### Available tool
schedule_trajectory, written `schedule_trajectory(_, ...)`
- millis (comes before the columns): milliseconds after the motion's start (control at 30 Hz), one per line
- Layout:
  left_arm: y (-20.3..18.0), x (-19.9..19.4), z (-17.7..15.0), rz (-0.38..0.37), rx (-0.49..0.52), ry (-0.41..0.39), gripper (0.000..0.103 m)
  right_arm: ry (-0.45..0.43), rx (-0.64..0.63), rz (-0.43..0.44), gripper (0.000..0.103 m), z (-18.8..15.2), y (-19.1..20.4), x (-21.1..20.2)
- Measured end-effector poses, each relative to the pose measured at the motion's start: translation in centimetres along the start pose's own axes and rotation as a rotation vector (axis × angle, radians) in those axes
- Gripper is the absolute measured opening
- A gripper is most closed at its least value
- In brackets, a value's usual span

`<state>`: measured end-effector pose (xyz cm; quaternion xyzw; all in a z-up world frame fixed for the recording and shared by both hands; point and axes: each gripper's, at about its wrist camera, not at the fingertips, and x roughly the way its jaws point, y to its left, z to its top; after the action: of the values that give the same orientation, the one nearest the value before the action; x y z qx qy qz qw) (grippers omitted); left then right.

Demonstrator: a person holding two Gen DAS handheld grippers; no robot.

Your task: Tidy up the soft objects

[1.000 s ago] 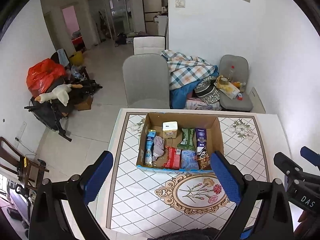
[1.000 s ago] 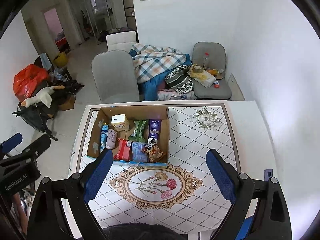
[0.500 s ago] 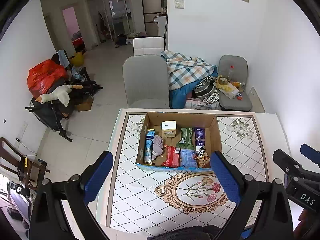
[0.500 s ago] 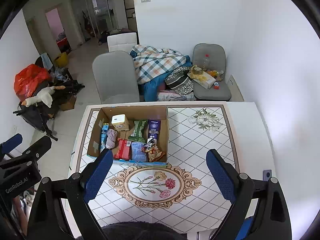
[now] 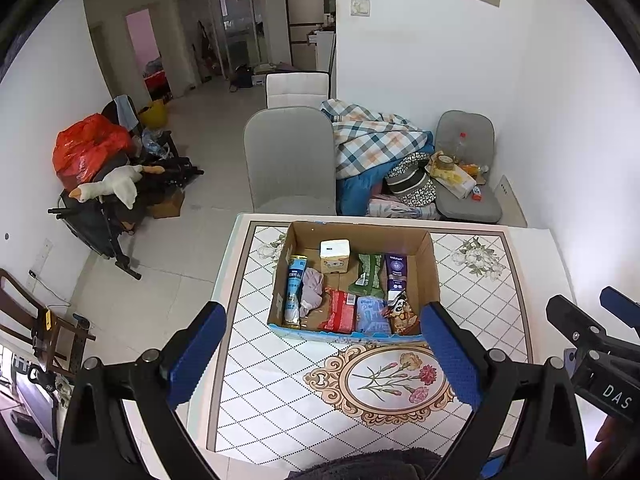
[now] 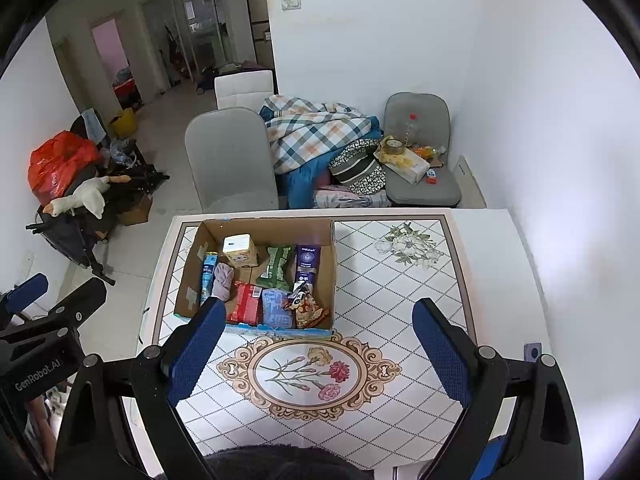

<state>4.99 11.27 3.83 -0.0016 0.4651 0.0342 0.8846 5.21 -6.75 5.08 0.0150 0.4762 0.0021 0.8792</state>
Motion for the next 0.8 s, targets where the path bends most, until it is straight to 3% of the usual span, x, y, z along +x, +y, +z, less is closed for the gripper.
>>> schedule_trajectory(800, 0.16, 0.59, -0.21, -0.004, -0.003, 0.025, 0.100, 0.009, 0.012, -0.002, 0.096, -0.95, -0.12, 0.62)
